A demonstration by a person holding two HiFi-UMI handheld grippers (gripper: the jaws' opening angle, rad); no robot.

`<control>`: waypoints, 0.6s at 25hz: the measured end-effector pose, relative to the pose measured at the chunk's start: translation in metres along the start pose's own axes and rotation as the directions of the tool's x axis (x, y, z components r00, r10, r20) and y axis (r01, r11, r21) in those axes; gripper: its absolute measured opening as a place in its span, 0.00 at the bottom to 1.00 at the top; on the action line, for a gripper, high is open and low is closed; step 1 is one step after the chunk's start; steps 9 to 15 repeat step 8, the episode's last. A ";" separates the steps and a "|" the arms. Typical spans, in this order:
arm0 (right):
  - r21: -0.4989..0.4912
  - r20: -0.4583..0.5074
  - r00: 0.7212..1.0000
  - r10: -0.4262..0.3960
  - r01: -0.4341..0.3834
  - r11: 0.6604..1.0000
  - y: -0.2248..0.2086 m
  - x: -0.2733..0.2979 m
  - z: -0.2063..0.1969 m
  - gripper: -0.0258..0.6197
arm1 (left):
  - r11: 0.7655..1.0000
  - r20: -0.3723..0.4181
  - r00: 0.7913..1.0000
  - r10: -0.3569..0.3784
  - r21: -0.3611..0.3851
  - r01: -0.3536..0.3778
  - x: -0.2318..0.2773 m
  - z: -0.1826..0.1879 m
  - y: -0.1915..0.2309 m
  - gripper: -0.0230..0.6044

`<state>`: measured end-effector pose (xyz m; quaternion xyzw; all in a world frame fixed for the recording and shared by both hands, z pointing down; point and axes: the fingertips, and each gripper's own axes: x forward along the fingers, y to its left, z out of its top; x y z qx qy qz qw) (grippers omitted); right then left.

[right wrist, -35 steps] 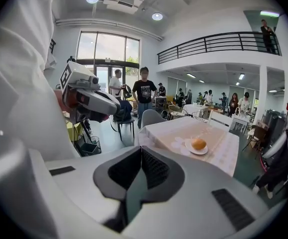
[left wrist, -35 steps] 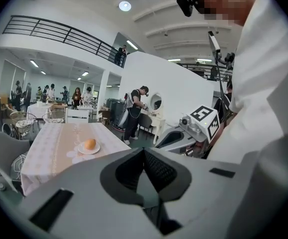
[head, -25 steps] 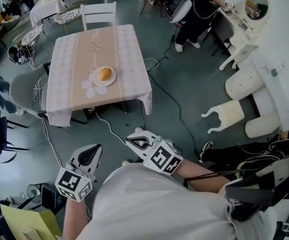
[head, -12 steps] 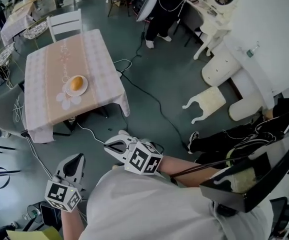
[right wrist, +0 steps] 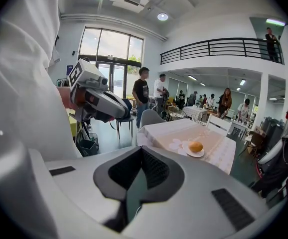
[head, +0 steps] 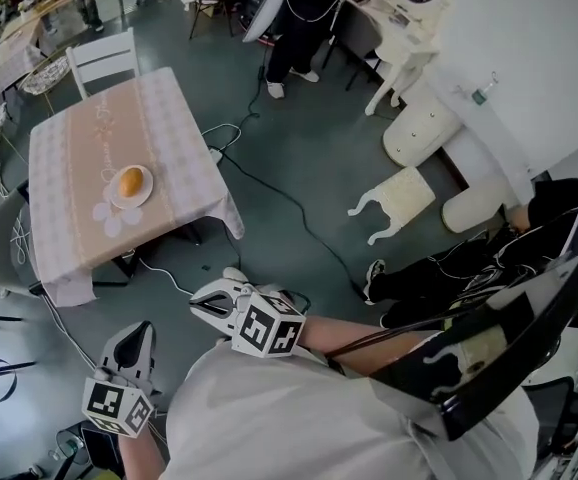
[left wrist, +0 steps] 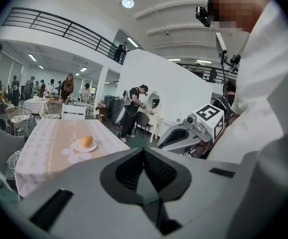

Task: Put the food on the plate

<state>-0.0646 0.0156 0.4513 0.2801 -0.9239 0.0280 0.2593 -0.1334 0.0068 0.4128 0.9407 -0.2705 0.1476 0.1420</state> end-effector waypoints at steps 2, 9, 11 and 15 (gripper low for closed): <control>0.000 0.002 1.000 0.000 0.000 1.000 -0.003 0.002 0.001 0.06 | 1.000 -0.004 1.000 0.005 0.003 -0.005 0.001 0.001 0.004 0.05; 0.000 0.001 1.000 0.001 -0.001 1.000 -0.023 0.012 0.004 0.06 | 0.999 0.001 1.000 0.025 -0.023 -0.025 0.008 0.010 0.025 0.05; 0.000 0.001 1.000 0.001 -0.001 1.000 -0.023 0.012 0.004 0.06 | 0.999 0.001 1.000 0.025 -0.023 -0.025 0.008 0.010 0.025 0.05; 0.000 0.001 1.000 0.001 -0.001 1.000 -0.023 0.012 0.004 0.06 | 0.999 0.001 1.000 0.025 -0.023 -0.025 0.008 0.010 0.025 0.05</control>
